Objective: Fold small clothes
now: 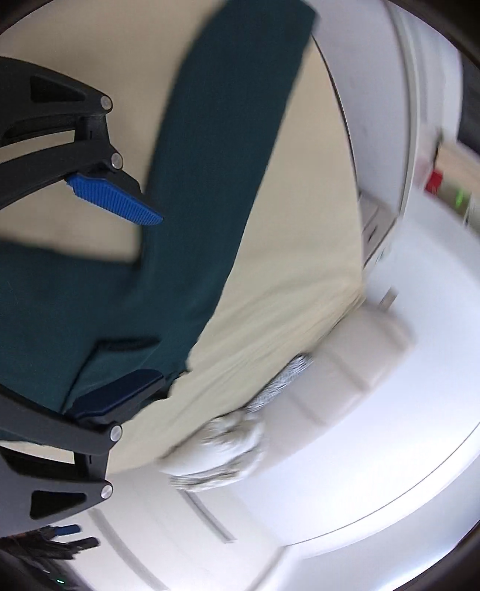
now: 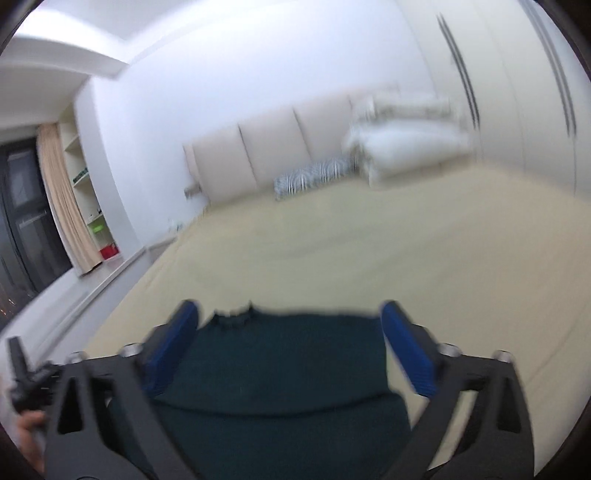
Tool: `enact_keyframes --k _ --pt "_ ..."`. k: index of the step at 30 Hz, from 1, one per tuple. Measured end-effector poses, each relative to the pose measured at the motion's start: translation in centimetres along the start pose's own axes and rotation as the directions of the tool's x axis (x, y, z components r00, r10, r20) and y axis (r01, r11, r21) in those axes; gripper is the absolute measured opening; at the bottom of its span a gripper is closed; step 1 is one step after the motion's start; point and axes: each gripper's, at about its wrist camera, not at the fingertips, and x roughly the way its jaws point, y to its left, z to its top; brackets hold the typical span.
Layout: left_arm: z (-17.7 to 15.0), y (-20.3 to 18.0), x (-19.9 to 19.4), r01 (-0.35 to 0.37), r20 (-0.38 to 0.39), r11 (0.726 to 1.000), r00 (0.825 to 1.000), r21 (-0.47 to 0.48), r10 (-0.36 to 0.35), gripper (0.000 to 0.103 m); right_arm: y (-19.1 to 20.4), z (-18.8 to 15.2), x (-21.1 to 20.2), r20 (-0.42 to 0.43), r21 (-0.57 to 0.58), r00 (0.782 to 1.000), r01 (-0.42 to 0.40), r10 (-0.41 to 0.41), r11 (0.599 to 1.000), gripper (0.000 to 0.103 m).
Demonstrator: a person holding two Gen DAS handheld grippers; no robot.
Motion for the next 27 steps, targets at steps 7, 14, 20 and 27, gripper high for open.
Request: enact_keyframes --k 7,14,20,27 --pt "1.7 15.6 -7.5 -0.045 0.108 0.893 0.989 -0.449 0.104 0.078 8.9 3.7 0.3 -0.037 0.055 0.973 -0.227 0.229 0.972 0.103" --pt "2.4 19.9 -6.5 -0.003 0.153 0.77 0.98 -0.639 0.131 0.078 17.9 2.4 3.5 -0.177 0.169 0.913 -0.34 0.368 0.925 0.103" --pt "4.2 22.8 -4.1 0.09 0.219 0.605 0.965 -0.791 0.143 0.076 21.2 -0.5 4.6 -0.258 0.247 0.868 -0.365 0.425 0.897 0.103" --pt "6.6 23.8 -2.1 0.034 0.165 0.619 0.974 -0.784 0.155 0.008 16.8 -4.0 3.1 -0.277 0.325 0.858 -0.341 0.433 0.882 0.103"
